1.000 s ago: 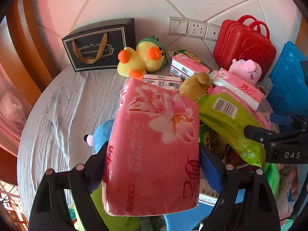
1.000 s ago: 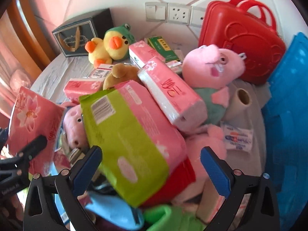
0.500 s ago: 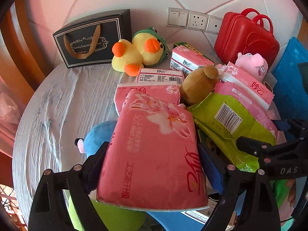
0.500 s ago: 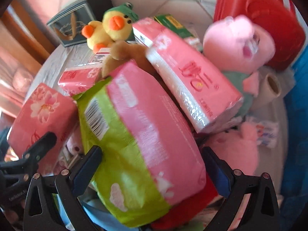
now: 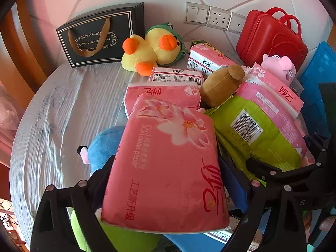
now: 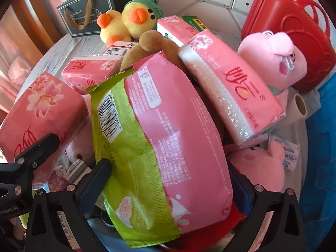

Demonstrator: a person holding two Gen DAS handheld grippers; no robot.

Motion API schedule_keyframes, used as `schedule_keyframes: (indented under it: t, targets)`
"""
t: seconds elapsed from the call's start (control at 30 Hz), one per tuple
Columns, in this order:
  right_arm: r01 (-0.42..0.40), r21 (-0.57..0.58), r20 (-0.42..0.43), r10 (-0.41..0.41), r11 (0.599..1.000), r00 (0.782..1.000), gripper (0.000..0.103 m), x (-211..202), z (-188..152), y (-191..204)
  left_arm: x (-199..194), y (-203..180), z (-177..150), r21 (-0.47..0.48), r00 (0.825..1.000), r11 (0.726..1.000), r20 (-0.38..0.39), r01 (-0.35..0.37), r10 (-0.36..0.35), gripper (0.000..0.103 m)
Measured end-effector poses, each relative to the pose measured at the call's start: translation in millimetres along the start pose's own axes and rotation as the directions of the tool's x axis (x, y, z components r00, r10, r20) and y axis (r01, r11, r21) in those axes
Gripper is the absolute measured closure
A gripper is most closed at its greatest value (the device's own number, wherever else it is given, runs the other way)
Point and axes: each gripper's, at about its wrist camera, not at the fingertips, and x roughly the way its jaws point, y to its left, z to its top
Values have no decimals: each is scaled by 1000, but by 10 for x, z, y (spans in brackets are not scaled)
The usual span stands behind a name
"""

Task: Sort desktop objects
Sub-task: 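Grasp the pink-green wipes pack with the right tool while the left tool holds the tissue pack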

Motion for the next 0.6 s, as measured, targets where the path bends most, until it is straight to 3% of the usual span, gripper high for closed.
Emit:
schedule_keyframes:
  t: [0.07, 0.2, 0.33, 0.37, 0.47, 0.57, 0.6]
  targets:
    - [-40, 25, -5, 40, 999, 999, 0, 104, -38, -23, 32, -12, -10, 1, 1000, 1000, -10, -1, 1, 9]
    - [5, -42, -31, -7, 999, 999, 0, 209, -62, 75, 42, -27, -38, 15, 1000, 1000, -4, -6, 6, 9]
    - [19, -47, 13, -18, 999, 1000, 2, 186, -102, 87, 21, -10, -45, 5, 1000, 1000, 9, 2, -2, 11]
    - [26, -56, 35, -24, 998, 999, 15, 147, -127, 103, 5, 0, -50, -1, 1000, 1000, 17, 6, -5, 12]
    - [7, -60, 79, -2, 998, 997, 32, 2, -187, 138, -69, 24, -68, -28, 999, 999, 36, 27, -26, 15]
    - [-45, -33, 121, 49, 998, 992, 57, -154, -212, 77, -212, 7, -83, -34, 997, 999, 70, 26, -24, 15]
    - [-67, -19, 142, 69, 998, 987, 59, -237, -225, 49, -277, -4, -84, -30, 996, 999, 85, 25, -22, 15]
